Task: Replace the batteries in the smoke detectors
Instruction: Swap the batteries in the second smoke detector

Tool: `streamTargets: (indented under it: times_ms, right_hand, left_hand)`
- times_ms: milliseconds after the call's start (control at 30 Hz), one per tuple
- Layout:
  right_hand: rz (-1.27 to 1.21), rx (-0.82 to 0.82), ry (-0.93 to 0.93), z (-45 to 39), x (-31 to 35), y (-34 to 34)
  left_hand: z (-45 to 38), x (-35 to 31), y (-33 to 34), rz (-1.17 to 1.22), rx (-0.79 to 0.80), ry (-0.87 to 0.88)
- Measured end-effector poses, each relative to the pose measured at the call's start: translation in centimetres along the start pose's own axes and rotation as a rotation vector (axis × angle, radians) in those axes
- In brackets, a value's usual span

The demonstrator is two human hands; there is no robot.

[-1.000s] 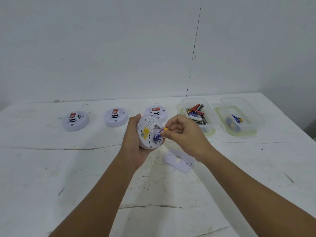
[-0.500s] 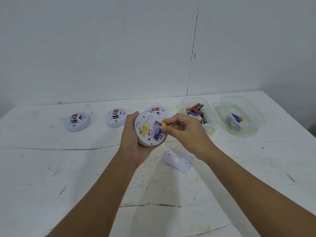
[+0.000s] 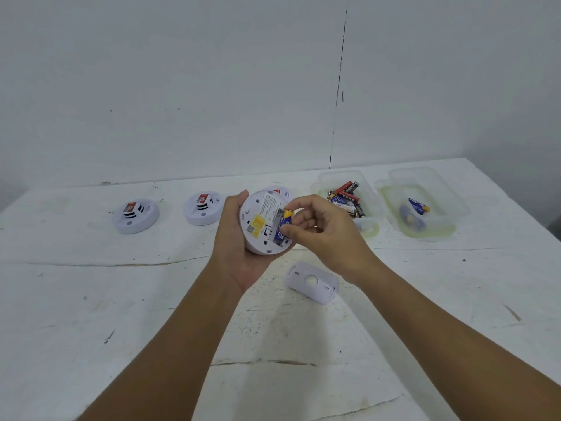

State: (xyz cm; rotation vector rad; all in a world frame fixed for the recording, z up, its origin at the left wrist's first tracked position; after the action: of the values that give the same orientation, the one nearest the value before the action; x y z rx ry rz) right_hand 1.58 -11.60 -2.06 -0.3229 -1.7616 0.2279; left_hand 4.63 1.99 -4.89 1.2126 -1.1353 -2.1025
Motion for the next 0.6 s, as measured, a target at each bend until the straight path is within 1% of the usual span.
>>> streamTargets:
  times_ms: [133, 367, 600]
  right_hand:
    - [-0.034, -0.045, 0.035, -0.03, -0.21, 0.01]
    - [-0.003, -0.086, 0.041, 0.28, -0.48, 0.13]
    - [0.118, -0.072, -0.032, 0.78, 0.09, 0.16]
  left_hand:
    - [0.27, 0.12, 0.19, -0.012, -0.021, 0.004]
    - [0.52, 0.4, 0.42, -0.048, -0.021, -0.005]
    - [0.98, 0.37, 0.57, -0.046, -0.035, -0.001]
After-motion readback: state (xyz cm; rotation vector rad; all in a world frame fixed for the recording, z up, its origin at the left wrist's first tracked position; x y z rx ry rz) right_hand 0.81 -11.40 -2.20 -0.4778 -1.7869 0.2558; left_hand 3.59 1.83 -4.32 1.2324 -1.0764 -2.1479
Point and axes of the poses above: each hand's wrist, its own z-axis away from the middle knuckle, its own y-axis out of the palm, x = y × z, the point moved 8 cm from there along -z, towards the middle knuckle, and after that the axes turned 12 degrees about z, right-handed, at the moved point
